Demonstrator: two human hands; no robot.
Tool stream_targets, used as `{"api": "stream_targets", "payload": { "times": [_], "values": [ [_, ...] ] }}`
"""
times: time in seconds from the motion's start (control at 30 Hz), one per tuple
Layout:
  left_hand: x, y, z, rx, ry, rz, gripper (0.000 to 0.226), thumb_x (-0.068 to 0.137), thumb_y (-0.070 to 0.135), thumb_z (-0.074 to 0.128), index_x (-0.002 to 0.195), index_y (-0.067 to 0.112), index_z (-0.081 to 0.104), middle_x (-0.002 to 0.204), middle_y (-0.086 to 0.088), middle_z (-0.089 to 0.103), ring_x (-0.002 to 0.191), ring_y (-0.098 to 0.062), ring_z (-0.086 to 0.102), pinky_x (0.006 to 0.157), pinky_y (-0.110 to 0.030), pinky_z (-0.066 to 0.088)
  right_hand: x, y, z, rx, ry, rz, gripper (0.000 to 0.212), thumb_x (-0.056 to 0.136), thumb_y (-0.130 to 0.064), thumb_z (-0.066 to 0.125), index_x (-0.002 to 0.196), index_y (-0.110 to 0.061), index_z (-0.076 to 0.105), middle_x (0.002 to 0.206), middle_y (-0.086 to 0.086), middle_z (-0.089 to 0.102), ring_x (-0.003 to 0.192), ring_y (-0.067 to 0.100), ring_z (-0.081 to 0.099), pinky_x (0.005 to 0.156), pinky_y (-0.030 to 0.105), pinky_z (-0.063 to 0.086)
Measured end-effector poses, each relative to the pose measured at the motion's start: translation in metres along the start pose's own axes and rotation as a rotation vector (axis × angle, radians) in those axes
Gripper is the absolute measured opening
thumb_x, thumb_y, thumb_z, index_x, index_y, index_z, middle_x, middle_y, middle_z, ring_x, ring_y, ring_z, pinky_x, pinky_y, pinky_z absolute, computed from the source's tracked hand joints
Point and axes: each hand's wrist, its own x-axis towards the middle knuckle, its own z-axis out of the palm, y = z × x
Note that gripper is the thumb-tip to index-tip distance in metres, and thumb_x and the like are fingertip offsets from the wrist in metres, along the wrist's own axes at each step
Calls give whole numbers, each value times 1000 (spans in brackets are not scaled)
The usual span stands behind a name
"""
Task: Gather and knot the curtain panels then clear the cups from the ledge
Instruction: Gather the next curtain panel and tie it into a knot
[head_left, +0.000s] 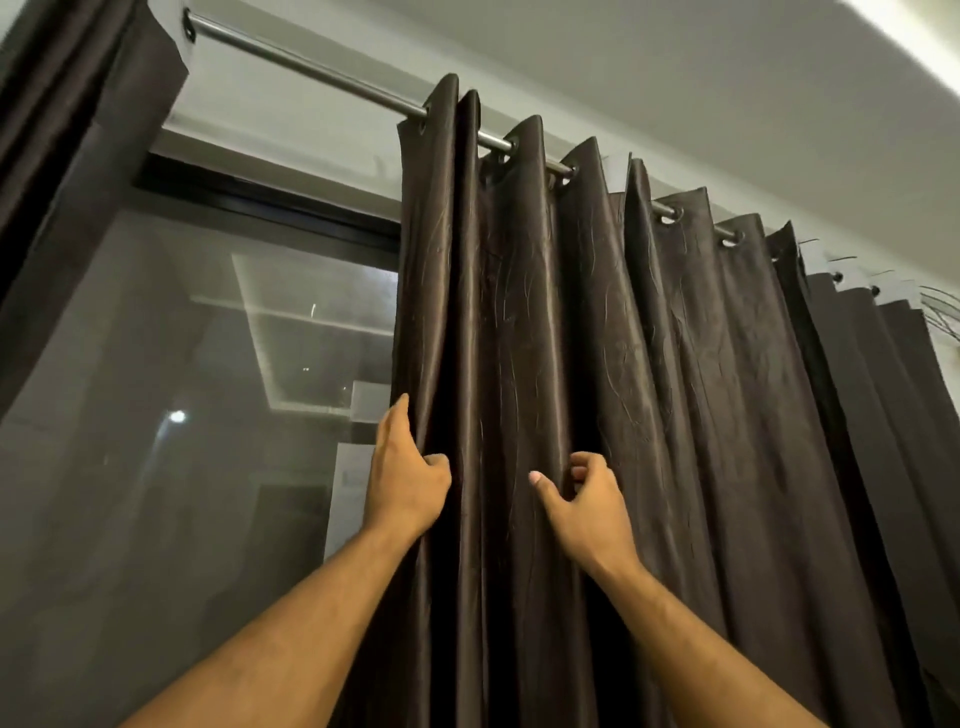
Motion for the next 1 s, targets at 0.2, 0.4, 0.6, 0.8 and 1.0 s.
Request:
{"api": "stream_targets", "payload": {
  "times": [0.2, 0.4, 0.6, 0.8, 1.0],
  "values": [
    [28, -8, -3, -1, 162, 158, 78, 99, -1, 46, 161, 33, 14, 164, 2, 30, 145, -18, 39, 109, -27, 42, 49, -20, 29, 108, 31, 31, 89, 92, -43, 73, 160, -17, 23, 152, 8, 51, 134, 26, 55, 105, 42, 50],
    [45, -7, -3, -71, 154, 200, 67, 95, -2, 43, 149, 39, 45, 115, 16, 68, 86, -7, 67, 82, -30, 56, 69, -56, 75, -31, -152, -194, 68, 82, -15, 49, 149, -28, 47, 123, 9, 72, 111, 30, 69, 97, 35, 56],
    [58, 7, -23, -388, 223, 117, 9, 84, 20, 64, 84, 20, 74, 76, -1, 71, 76, -18, 63, 69, -23, 51, 60, -124, 125, -8, -406, -596, 45, 85, -11, 55, 129, -13, 63, 125, 18, 70, 117, 40, 65, 96, 44, 55],
    [74, 11, -38, -115, 177, 131, 11, 93, 9, 70, 86, 17, 71, 79, -5, 74, 75, -21, 69, 66, -23, 54, 47, -106, 107, 85, -550, -695, 56, 78, -24, 57, 134, -29, 56, 121, 7, 73, 112, 27, 69, 96, 45, 57],
    [67, 21, -11, 20, 53, 153, 31, 101, 6, 48, 92, 25, 71, 82, 0, 76, 79, -16, 71, 67, -26, 52, 101, -39, 32, 84, 501, -222, 83, 84, -60, 65, 152, -19, 41, 158, 10, 37, 148, 27, 34, 121, 51, 26]
  ]
}}
